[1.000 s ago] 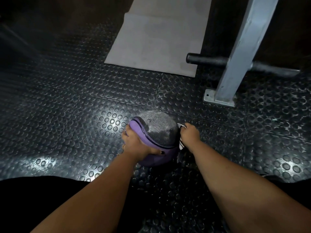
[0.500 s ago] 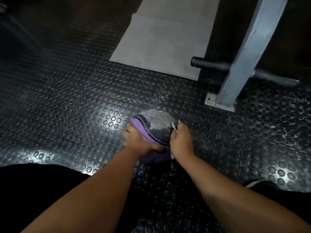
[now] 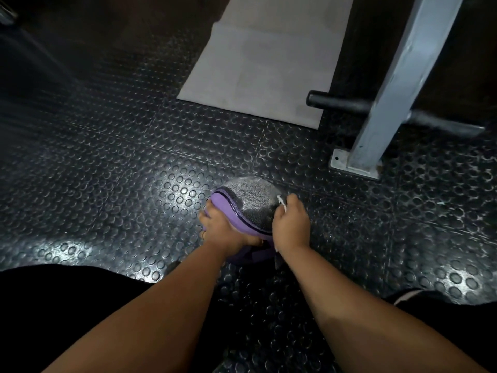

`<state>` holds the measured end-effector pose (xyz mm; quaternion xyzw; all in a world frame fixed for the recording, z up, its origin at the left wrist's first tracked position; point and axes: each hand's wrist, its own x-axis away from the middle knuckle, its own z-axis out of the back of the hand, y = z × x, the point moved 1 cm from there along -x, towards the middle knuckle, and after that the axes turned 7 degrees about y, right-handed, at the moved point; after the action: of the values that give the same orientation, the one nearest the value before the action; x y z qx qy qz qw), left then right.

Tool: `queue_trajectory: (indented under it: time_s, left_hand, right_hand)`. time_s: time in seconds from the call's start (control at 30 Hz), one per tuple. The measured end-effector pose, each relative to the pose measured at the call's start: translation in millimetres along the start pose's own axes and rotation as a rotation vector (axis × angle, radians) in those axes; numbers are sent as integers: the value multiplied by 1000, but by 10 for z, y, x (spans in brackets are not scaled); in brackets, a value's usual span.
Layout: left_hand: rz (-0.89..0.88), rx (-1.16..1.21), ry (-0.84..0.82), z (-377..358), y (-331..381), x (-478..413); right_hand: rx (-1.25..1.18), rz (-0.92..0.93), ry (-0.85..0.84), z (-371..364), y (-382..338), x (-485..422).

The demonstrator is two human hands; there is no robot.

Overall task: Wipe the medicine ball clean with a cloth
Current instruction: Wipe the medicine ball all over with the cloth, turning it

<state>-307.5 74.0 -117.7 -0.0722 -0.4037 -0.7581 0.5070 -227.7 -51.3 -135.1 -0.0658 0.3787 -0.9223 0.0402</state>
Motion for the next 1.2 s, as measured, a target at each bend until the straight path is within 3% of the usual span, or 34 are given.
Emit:
queue_trajectory:
  time_s: [0.2, 0.3, 0.4, 0.6, 0.73, 0.8, 0.87, 0.97, 1.07, 1.2]
  left_hand:
    - [-47, -37, -4, -46, -84, 67]
    - [-23, -25, 38, -55, -65, 65]
    - [32, -28, 39, -61, -18, -18]
    - [24, -22, 30, -67, 67, -49]
    - [45, -47, 25, -24, 142, -64]
    - [55, -59, -6, 18, 199, -64]
    - [62, -89, -41, 41, 247, -95]
    - [42, -128, -77, 78, 230, -141]
    - [16, -182, -91, 76, 216, -155]
    - [-1, -110, -68, 15, 217, -207]
  right_hand:
    - [53, -274, -247, -88, 320, -576]
    - [41, -300, -314, -143, 358, -691]
    - [66, -263, -271, -129, 262, -628]
    - [127, -9, -112, 93, -36, -98]
    - [87, 263, -246, 210, -50, 269]
    - [210, 349, -363, 293, 67, 289]
    - [358, 268, -386, 429, 247, 171]
    - [324, 142, -211, 675, 393, 22]
    - [194, 405, -130, 673, 123, -12]
    - [262, 771, -300, 291, -308, 8]
